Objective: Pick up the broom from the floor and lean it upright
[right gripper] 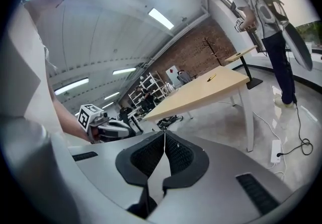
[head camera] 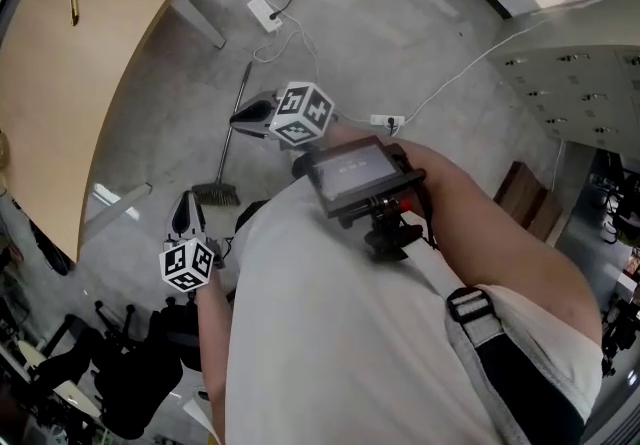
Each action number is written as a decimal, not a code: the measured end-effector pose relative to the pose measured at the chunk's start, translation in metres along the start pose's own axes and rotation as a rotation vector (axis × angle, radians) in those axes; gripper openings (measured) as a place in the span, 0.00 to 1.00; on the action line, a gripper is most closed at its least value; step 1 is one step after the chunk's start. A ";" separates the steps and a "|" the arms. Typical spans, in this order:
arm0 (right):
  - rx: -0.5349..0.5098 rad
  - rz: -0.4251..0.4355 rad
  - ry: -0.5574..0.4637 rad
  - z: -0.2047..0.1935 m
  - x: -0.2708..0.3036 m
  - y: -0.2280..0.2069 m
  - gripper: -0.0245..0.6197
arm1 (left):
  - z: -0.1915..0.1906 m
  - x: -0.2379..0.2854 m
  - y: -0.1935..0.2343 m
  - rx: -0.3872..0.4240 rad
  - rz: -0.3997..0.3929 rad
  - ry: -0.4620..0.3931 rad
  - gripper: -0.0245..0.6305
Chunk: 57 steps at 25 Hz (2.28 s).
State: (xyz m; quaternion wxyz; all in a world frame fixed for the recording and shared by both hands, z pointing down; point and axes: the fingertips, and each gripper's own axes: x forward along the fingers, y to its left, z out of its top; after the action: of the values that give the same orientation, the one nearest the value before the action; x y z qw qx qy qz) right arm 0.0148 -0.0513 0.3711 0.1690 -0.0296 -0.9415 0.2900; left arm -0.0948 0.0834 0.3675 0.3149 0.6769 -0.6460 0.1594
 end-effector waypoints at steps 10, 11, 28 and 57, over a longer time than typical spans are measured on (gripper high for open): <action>0.016 -0.171 0.154 -0.082 -0.021 -0.043 0.07 | -0.063 0.032 0.017 0.071 -0.114 0.287 0.05; 0.031 -0.187 0.169 -0.093 -0.017 -0.050 0.07 | -0.072 0.037 0.026 0.066 -0.119 0.315 0.05; 0.045 -0.357 0.290 -0.220 0.028 -0.136 0.07 | -0.211 0.172 0.083 0.146 -0.326 0.620 0.05; -0.309 -0.196 0.476 -0.342 0.134 -0.401 0.07 | -0.459 0.498 0.195 0.376 -0.345 0.542 0.05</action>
State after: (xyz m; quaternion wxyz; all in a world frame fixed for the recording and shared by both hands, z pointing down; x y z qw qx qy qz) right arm 0.0201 -0.1803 0.9001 0.4057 -0.0310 -0.9068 0.1105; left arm -0.1397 -0.0058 1.0651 0.3669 0.7549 -0.3751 0.3933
